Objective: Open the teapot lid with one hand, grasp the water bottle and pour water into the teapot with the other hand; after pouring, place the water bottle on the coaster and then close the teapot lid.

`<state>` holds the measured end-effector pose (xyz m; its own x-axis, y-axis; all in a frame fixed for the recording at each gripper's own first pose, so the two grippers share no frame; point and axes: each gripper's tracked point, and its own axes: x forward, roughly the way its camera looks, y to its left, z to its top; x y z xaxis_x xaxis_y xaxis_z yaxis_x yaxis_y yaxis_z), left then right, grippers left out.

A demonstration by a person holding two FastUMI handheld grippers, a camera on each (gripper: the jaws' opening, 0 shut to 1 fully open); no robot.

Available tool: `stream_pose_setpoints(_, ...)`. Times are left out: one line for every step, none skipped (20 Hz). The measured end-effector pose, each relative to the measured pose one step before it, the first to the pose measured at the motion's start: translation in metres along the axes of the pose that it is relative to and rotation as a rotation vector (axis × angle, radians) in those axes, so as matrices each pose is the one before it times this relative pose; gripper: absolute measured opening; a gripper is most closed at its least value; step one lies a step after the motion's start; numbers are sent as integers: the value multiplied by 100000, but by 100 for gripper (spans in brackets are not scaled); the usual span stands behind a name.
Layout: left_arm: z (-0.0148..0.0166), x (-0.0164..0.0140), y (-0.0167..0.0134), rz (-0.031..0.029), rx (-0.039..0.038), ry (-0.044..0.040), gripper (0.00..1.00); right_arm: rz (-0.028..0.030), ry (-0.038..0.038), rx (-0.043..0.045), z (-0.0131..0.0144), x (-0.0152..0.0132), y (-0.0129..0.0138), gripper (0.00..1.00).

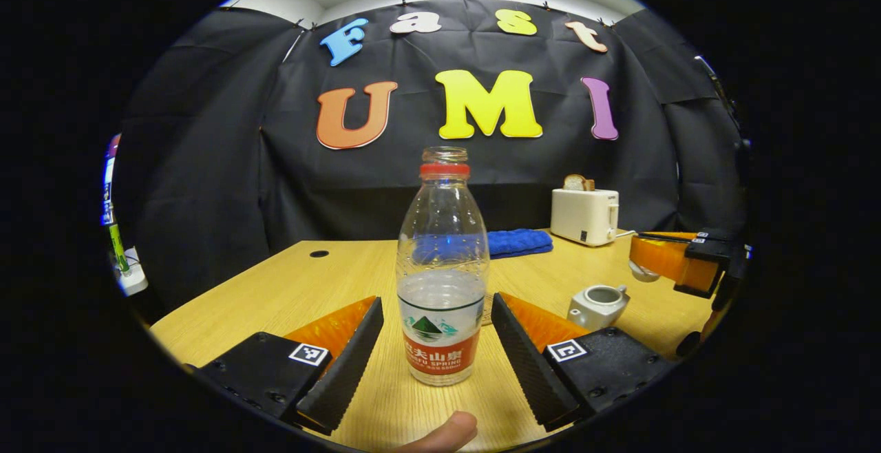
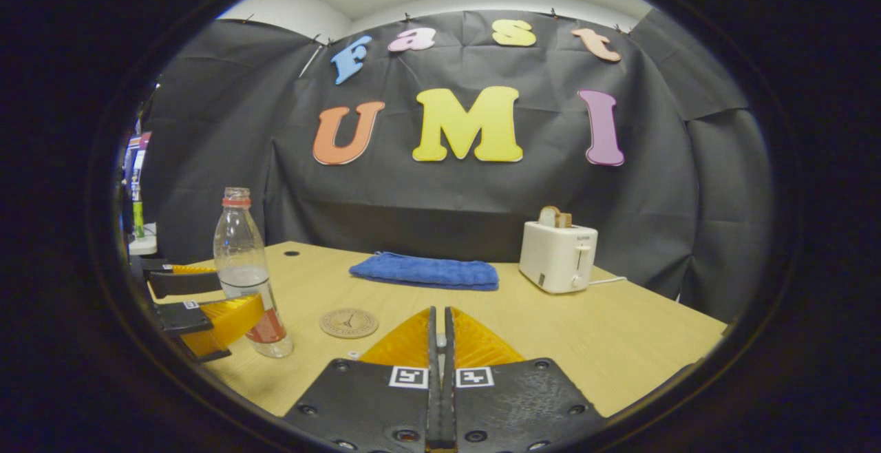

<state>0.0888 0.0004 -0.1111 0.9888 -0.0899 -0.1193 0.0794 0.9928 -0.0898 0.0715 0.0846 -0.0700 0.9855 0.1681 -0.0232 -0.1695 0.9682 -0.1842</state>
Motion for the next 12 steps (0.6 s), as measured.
stream_pose_setpoints(172,394,219,1262,-982,-913,99,358,232,169,-110,-57,-71,0)
stream_pose_setpoints(166,354,65,789,-805,-759,99,-41,-26,-55,5,-29,-247,0)
stream_pose_setpoints(-91,317,-112,55,-139,-152,99,-197,-401,-169,91,13,-291,0)
stream_pose_setpoints(34,436,-187,-369,22,-478,99,-361,-354,9,-13,82,-224,0)
stream_pose_setpoints(-122,201,-439,-1273,717,1224,99,-250,-292,223,-60,44,-234,0)
stream_pose_setpoints(-179,256,-299,-997,1606,627,98,89,-136,450,2,66,-119,0)
stream_pose_setpoints(87,84,-17,27,339,-304,96,209,-78,690,-32,159,-223,0)
stream_pose_setpoints(-174,193,-155,-346,-463,1520,89,185,172,505,-29,149,-166,0)
stream_pose_setpoints(-55,-221,35,937,134,745,84,208,243,160,-158,12,-150,0)
stream_pose_setpoints(128,52,179,926,-74,702,81,-43,-46,-303,57,130,-188,0)
stream_pose_setpoints(7,-146,-97,544,276,729,81,-513,39,-424,-93,115,-476,0)
stream_pose_setpoints(248,-184,-135,496,939,-56,80,-333,95,123,6,43,-370,0)
